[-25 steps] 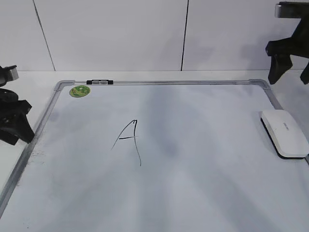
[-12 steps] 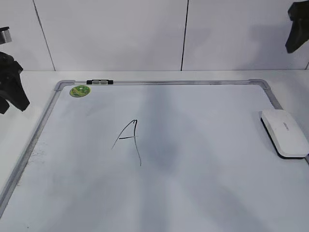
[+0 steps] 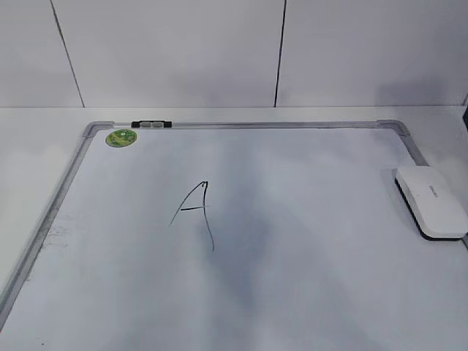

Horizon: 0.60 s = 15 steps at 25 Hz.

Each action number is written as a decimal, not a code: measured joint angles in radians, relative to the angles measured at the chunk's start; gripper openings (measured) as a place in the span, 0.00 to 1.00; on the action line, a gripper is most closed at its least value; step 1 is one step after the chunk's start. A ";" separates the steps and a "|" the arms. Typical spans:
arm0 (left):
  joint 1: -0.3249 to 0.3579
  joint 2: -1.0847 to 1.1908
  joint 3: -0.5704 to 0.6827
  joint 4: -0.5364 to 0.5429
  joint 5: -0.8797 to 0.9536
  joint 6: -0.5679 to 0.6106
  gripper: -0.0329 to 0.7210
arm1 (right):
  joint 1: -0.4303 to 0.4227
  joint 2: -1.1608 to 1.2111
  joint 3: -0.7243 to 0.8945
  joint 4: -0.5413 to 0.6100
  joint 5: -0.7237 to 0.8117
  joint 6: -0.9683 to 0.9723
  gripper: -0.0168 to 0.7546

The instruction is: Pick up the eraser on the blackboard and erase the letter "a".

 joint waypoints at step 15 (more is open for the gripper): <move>0.000 -0.542 0.443 0.065 0.015 -0.022 0.60 | 0.000 -0.393 0.377 -0.018 0.000 -0.002 0.79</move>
